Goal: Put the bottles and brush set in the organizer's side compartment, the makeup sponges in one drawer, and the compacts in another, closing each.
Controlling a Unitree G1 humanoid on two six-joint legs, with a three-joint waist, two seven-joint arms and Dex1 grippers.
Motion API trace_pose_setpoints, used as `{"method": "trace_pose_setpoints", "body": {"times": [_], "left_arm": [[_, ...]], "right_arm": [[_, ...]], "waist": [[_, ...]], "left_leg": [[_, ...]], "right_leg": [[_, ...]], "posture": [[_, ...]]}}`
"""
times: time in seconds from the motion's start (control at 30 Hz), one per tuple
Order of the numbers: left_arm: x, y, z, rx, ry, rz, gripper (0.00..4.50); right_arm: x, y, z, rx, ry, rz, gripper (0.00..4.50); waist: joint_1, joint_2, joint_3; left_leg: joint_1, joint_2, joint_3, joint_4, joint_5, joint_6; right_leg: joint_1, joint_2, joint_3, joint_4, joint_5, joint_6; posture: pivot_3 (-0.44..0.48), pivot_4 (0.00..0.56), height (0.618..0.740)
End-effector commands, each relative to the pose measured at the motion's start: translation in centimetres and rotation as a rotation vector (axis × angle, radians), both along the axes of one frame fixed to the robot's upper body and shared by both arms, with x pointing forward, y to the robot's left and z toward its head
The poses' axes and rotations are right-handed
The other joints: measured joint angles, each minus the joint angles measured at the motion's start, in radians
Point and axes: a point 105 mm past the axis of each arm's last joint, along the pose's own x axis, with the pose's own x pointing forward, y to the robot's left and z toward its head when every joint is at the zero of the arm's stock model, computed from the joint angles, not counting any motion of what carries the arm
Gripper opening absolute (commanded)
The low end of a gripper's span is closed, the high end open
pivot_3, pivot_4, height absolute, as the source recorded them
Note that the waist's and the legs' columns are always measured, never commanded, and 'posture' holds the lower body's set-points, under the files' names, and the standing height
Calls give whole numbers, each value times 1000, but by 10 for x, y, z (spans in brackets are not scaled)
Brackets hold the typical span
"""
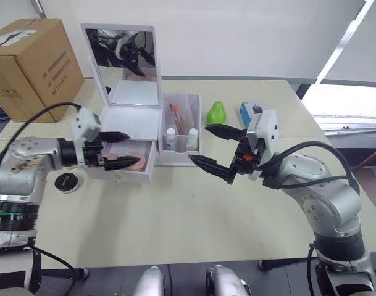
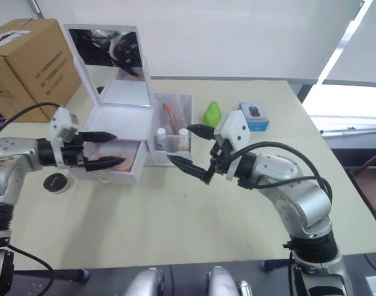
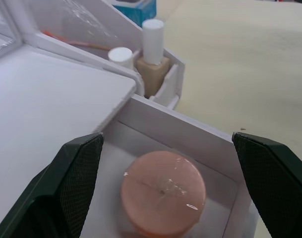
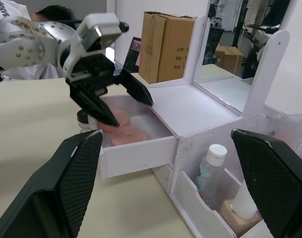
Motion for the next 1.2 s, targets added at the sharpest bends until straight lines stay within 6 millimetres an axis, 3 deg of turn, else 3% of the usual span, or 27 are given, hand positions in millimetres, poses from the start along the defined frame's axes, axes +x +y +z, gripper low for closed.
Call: {"method": "trace_pose_setpoints", "body": {"times": [0.03,0.13,0.2,0.4,0.6,0.7,1.2], "left_arm": [[-16,25,40,-51,-79,43,4460],[-29,49,31,3,-31,101,4460],[-43,56,22,19,31,92,3892],[-65,49,-7,30,150,46,2013],[-63,47,-36,55,176,89,41],[-58,47,-46,77,170,106,13],[5,28,-48,50,-4,196,13]], "right_arm": [[-3,-3,4,1,-27,-12,4500],[-3,-4,2,1,-20,-18,4500],[-3,-4,0,0,-16,-18,4500],[-1,-2,-2,0,-8,-15,4500],[-1,-1,-2,-5,-10,-16,4500],[-1,-3,-1,-10,-12,-26,4500],[-2,-10,-2,-16,-7,-80,4500]], "waist": [[-1,1,1],[-3,3,2],[-3,5,3],[12,4,3],[16,4,3],[15,3,3],[24,0,1]], "left_leg": [[1,0,0,0,0,0],[2,0,1,-1,0,0],[3,0,3,-2,0,0],[1,4,7,-2,0,0],[0,10,15,-2,0,0],[0,11,18,-2,0,0],[0,11,20,-2,0,0]], "right_leg": [[0,0,0,0,0,0],[0,0,2,0,0,0],[0,0,3,0,0,0],[-5,-1,2,-2,-4,-7],[-5,0,2,-1,-4,-7],[-2,1,3,-1,-3,-9],[-2,2,3,-1,1,-3]], "posture": [[0,150,729],[0,150,729],[0,150,729],[0,150,729],[0,150,729],[0,150,729],[0,150,729]]}}
